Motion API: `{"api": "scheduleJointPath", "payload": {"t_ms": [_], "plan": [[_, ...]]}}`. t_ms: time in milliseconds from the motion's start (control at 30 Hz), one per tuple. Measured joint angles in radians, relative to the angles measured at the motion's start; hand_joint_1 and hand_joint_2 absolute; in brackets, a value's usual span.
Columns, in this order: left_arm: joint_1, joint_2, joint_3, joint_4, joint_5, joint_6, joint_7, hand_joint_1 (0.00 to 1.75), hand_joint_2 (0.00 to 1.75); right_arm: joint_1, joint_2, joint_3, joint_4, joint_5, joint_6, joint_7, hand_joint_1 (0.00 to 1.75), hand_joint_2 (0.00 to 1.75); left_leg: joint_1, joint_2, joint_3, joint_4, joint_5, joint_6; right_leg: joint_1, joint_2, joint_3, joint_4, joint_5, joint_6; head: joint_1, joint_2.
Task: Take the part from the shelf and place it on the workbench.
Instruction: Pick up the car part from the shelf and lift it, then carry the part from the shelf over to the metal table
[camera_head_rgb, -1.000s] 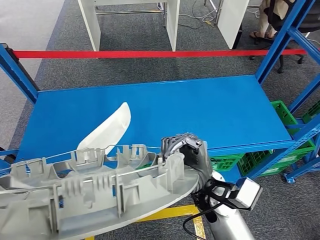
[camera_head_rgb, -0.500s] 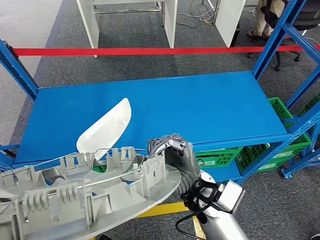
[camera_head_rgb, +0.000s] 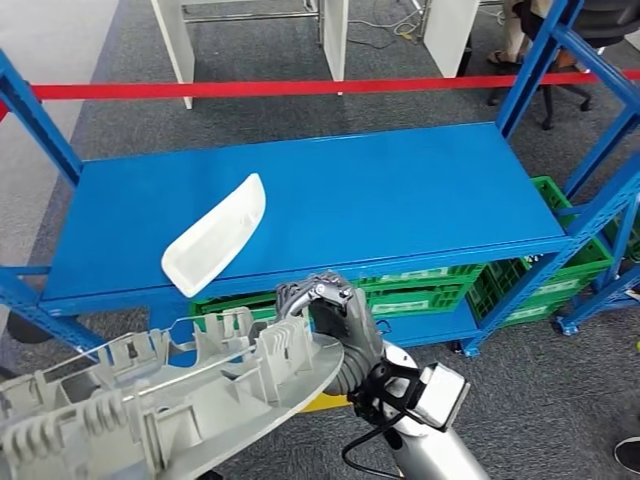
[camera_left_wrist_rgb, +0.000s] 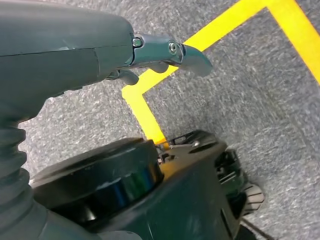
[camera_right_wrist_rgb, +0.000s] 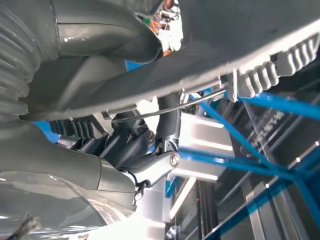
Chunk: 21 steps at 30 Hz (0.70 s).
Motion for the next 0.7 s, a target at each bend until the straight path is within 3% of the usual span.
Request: {"api": "scheduleJointPath", "payload": {"t_ms": [67, 100, 167, 233, 267, 300, 333, 400, 433, 467, 500, 567, 600, 633, 700], "plan": [[0.001, 0.000, 0.000, 0.002, 0.000, -0.001, 0.002, 0.00, 1.75, -0.001, -0.001, 0.003, 0.000, -0.001, -0.002, 0.000, 1.75, 1.75, -0.001, -0.003, -0.017, -0.001, 0.012, 0.026, -0.002, -0.003, -0.008, -0.001, 0.011, 0.014, 0.002, 0.000], [0.002, 0.001, 0.000, 0.003, 0.000, -0.001, 0.003, 0.00, 1.75, -0.001, -0.002, 0.004, 0.000, -0.002, -0.003, 0.000, 1.75, 1.75, -0.003, -0.005, -0.027, -0.001, 0.021, 0.040, -0.004, -0.004, -0.016, 0.005, -0.002, 0.019, 0.003, 0.000], [0.001, 0.002, 0.001, 0.004, 0.001, -0.002, 0.004, 0.00, 1.75, -0.002, -0.005, 0.008, 0.000, -0.002, -0.006, 0.000, 1.75, 1.75, -0.005, -0.009, -0.053, -0.003, 0.043, 0.062, -0.004, 0.001, -0.045, 0.073, -0.082, 0.022, 0.006, 0.000], [-0.001, 0.002, 0.001, 0.004, 0.001, -0.005, 0.008, 0.00, 1.75, -0.003, -0.008, 0.011, 0.000, -0.001, -0.012, 0.000, 1.75, 1.75, -0.012, -0.015, -0.083, -0.002, 0.066, 0.071, 0.002, 0.006, -0.076, 0.203, -0.176, 0.017, 0.011, 0.000], [-0.001, 0.002, 0.001, 0.004, 0.000, -0.008, 0.011, 0.00, 1.75, -0.003, -0.009, 0.013, 0.001, 0.000, -0.014, 0.000, 1.75, 1.75, -0.016, -0.020, -0.098, -0.002, 0.077, 0.074, 0.006, 0.007, -0.081, 0.256, -0.194, 0.012, 0.012, 0.000], [-0.002, 0.003, 0.001, 0.004, -0.002, -0.010, 0.014, 0.00, 1.75, -0.003, -0.011, 0.015, 0.001, 0.001, -0.017, 0.000, 1.75, 1.75, -0.022, -0.025, -0.111, -0.001, 0.089, 0.076, 0.010, 0.009, -0.073, 0.282, -0.189, 0.005, 0.013, 0.000], [-0.004, 0.003, 0.001, 0.004, -0.004, -0.011, 0.017, 0.00, 1.75, -0.003, -0.013, 0.016, 0.001, 0.001, -0.019, 0.000, 1.75, 1.75, -0.028, -0.033, -0.123, -0.001, 0.099, 0.077, 0.016, 0.012, -0.048, 0.273, -0.166, -0.006, 0.013, 0.000], [-0.009, 0.000, 0.001, 0.004, -0.009, -0.013, 0.020, 0.00, 1.75, -0.003, -0.018, 0.017, 0.000, 0.002, -0.023, 0.000, 1.75, 1.75, -0.037, -0.053, -0.143, 0.000, 0.120, 0.078, 0.032, 0.044, 0.048, 0.160, -0.119, -0.042, 0.011, 0.000], [-0.012, -0.001, 0.001, 0.004, -0.011, -0.012, 0.023, 0.00, 1.75, -0.003, -0.019, 0.017, -0.001, 0.002, -0.025, 0.000, 1.75, 1.75, -0.040, -0.064, -0.151, 0.000, 0.131, 0.078, 0.038, 0.066, 0.104, 0.082, -0.114, -0.059, 0.010, 0.000], [-0.014, -0.002, 0.000, 0.004, -0.013, -0.012, 0.025, 0.00, 1.75, -0.004, -0.021, 0.017, -0.003, 0.002, -0.027, 0.000, 1.75, 1.75, -0.040, -0.074, -0.158, -0.001, 0.142, 0.076, 0.043, 0.084, 0.147, 0.017, -0.121, -0.069, 0.009, 0.000], [-0.015, -0.003, 0.000, 0.004, -0.014, -0.012, 0.027, 0.00, 1.75, -0.005, -0.023, 0.017, -0.005, 0.002, -0.029, 0.000, 1.75, 1.75, -0.037, -0.084, -0.164, -0.003, 0.154, 0.072, 0.046, 0.093, 0.172, -0.024, -0.131, -0.072, 0.008, 0.000], [-0.013, 0.000, 0.000, 0.004, -0.015, -0.011, 0.028, 0.00, 1.75, -0.007, -0.025, 0.017, -0.007, 0.002, -0.030, -0.001, 1.75, 1.75, -0.035, -0.104, -0.175, -0.010, 0.177, 0.063, 0.043, 0.074, 0.178, -0.053, -0.125, -0.065, 0.010, 0.000], [-0.012, 0.000, 0.000, 0.005, -0.015, -0.011, 0.029, 0.00, 1.75, -0.008, -0.025, 0.017, -0.007, 0.002, -0.031, 0.000, 1.75, 1.75, -0.037, -0.100, -0.181, -0.009, 0.172, 0.056, 0.039, 0.059, 0.172, -0.060, -0.113, -0.063, 0.009, 0.000], [-0.011, 0.002, 0.000, 0.005, -0.015, -0.011, 0.029, 0.00, 1.75, -0.008, -0.025, 0.017, -0.007, 0.002, -0.031, 0.000, 1.75, 1.75, -0.039, -0.086, -0.189, 0.005, 0.147, 0.050, 0.034, 0.043, 0.165, -0.067, -0.102, -0.062, 0.007, 0.000], [-0.014, 0.005, 0.001, 0.005, -0.014, -0.010, 0.029, 0.00, 1.75, -0.008, -0.027, 0.017, -0.007, 0.000, -0.030, 0.000, 1.75, 1.75, -0.036, -0.041, -0.208, 0.087, 0.051, 0.035, 0.030, 0.011, 0.146, -0.071, -0.081, -0.061, 0.000, 0.000]]}}
